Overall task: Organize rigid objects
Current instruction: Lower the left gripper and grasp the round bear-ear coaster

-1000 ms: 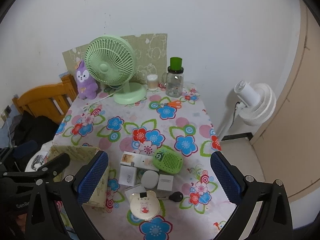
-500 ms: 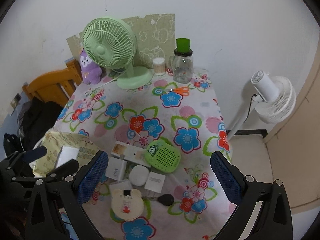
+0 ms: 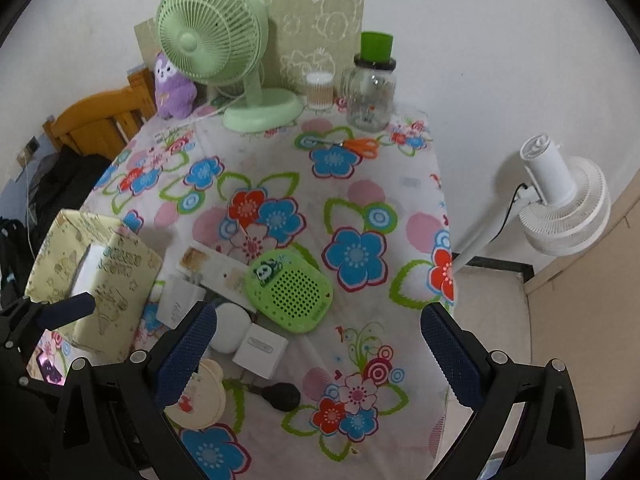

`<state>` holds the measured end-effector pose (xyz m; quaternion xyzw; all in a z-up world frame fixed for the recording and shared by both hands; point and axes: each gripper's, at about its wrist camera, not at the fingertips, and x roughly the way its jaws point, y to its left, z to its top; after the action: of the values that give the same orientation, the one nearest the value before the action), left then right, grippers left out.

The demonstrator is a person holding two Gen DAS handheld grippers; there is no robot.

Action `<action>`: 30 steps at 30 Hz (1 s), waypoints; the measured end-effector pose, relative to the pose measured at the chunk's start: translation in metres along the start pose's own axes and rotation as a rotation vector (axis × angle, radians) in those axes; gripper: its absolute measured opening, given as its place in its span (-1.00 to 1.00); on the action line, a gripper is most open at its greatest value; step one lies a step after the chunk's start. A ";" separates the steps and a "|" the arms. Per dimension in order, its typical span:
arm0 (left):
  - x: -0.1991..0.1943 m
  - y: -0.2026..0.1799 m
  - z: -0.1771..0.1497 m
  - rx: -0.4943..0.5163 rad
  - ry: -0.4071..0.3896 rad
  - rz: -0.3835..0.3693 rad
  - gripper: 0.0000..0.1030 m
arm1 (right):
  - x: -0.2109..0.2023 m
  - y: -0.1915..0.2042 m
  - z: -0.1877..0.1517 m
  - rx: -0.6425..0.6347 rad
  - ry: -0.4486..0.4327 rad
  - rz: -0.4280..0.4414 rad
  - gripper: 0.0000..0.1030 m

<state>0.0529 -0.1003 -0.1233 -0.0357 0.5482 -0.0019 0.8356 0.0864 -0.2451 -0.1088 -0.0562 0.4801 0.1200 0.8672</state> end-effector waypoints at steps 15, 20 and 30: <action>0.052 -0.009 -0.028 -0.053 0.122 0.022 0.88 | 0.048 0.002 -0.022 -0.054 0.096 0.048 0.99; 0.065 -0.007 -0.038 -0.075 0.157 0.026 0.88 | 0.063 0.006 -0.032 -0.071 0.132 0.066 0.96; 0.073 -0.008 -0.050 -0.099 0.193 0.020 0.64 | 0.081 0.010 -0.048 -0.087 0.188 0.096 0.96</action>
<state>0.0365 -0.1141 -0.2097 -0.0709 0.6258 0.0301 0.7762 0.0861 -0.2329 -0.2032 -0.0817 0.5557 0.1764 0.8083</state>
